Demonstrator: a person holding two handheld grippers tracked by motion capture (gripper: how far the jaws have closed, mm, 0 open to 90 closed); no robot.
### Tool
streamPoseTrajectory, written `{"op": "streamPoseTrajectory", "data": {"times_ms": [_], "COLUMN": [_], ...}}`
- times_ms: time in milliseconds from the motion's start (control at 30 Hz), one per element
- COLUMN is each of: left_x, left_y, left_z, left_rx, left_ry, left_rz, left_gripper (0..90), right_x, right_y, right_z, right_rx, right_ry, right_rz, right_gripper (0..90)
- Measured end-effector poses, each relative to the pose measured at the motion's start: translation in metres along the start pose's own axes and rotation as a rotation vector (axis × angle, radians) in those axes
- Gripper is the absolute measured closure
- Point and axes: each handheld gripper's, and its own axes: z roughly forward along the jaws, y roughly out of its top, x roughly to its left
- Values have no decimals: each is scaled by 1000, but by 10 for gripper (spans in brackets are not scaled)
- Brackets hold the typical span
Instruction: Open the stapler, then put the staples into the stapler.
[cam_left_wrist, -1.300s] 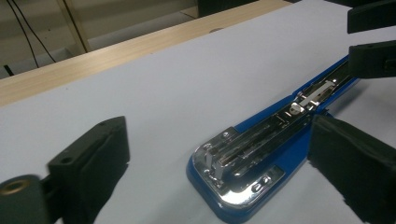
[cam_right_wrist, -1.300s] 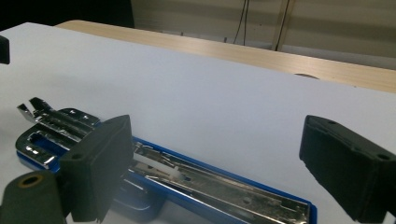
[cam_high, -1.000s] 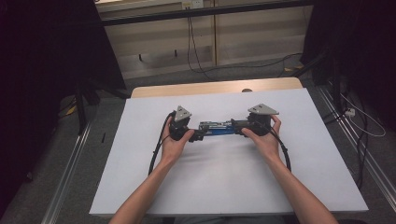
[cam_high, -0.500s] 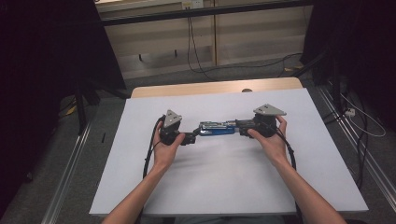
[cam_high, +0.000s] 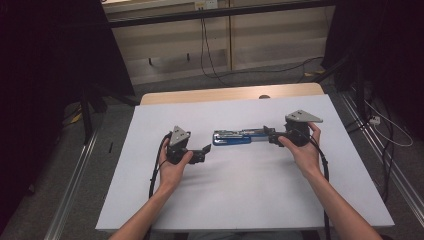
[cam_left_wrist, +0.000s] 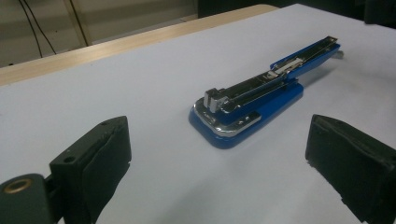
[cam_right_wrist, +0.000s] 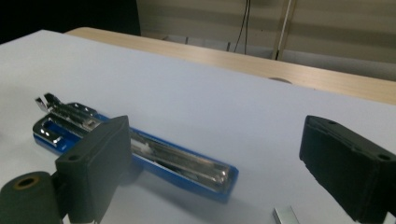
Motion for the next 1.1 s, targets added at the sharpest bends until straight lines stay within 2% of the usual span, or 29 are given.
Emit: {"op": "streamPoseTrajectory", "data": {"times_ms": [133, 200, 300, 467, 567, 633, 733, 800, 967, 1033, 1100], "left_x": [-1, -5, -10, -12, -10, -9, -9, -8, -7, -10, -16], "left_y": [-1, -2, -5, -12, -17, -18, -21, -23, -31, -34, -35], "left_z": [-11, -18, -27, -41, -49, -56, -65, -71, -82, -84, -84], "left_rx": [-21, -33, -45, -47, -52, -54, -58, -71, -63, -56, -55], "left_ry": [12, 37, 52, 41, 50, 67, 78, 80, 96, 88, 104], "left_rz": [5, 10, 40, 17, 10, -12, -10, -24, -16, -8, -5], "left_gripper": [69, 65, 56, 55, 54, 53, 53, 52, 51, 48, 48], "right_x": [-7, -9, -11, -14, -17, -18, -20, -20, -25, -28, -31], "right_y": [-6, -7, -11, -13, -12, -11, -11, -10, -6, -4, -2], "right_z": [-4, -6, -8, -12, -15, -15, -14, -14, -15, -15, -15], "right_rx": [4, 13, 29, 49, 41, 52, 67, 74, 67, 81, 86], "right_ry": [-8, -9, 0, 7, 12, 15, 25, 24, 24, 33, 35], "right_rz": [17, 8, 3, 5, 12, 3, -3, -14, -10, -16, -25], "right_gripper": [93, 88, 89, 97, 100, 95, 92, 89, 60, 57, 57]}}
